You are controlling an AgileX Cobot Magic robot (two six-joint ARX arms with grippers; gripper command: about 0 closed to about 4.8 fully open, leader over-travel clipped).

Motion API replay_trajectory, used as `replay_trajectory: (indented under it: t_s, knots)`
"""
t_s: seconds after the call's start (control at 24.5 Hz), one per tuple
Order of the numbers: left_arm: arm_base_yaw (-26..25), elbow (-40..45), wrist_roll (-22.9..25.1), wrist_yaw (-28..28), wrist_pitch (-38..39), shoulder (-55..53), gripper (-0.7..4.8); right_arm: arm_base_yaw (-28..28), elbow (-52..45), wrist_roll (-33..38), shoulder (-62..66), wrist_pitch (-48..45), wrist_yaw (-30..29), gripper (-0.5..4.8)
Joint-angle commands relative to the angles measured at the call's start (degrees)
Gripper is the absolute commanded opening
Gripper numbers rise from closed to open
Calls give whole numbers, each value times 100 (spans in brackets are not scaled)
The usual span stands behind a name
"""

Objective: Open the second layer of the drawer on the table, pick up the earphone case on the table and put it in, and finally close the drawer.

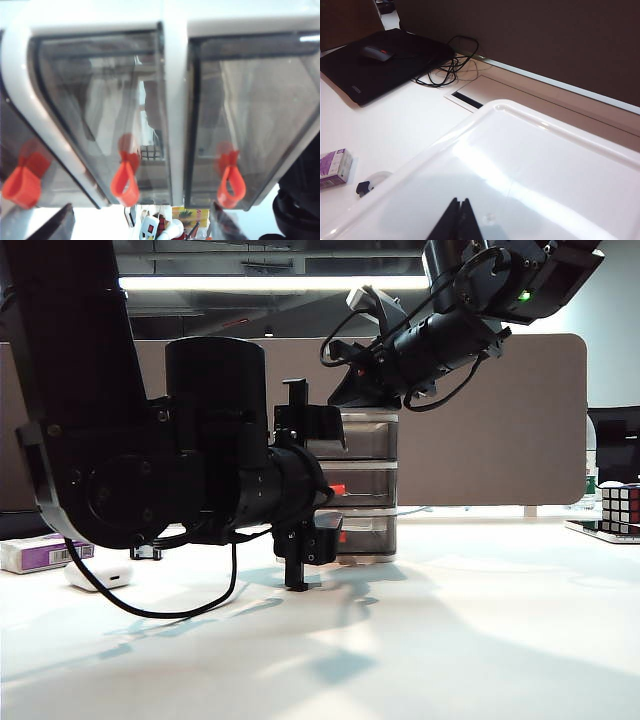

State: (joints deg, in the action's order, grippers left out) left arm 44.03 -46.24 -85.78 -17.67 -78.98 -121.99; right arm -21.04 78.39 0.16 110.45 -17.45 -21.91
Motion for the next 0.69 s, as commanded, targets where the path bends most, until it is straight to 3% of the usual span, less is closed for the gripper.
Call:
replay_trajectory:
  t_s: [0.04,0.69]
  knots:
    - [13,-15,2,-76,-31,15,340,-7,24,-17,118,-57,-11,-3]
    - [15,-17,-2,-136,-39,15,340,-17,42,105,151,1154,-11,-3]
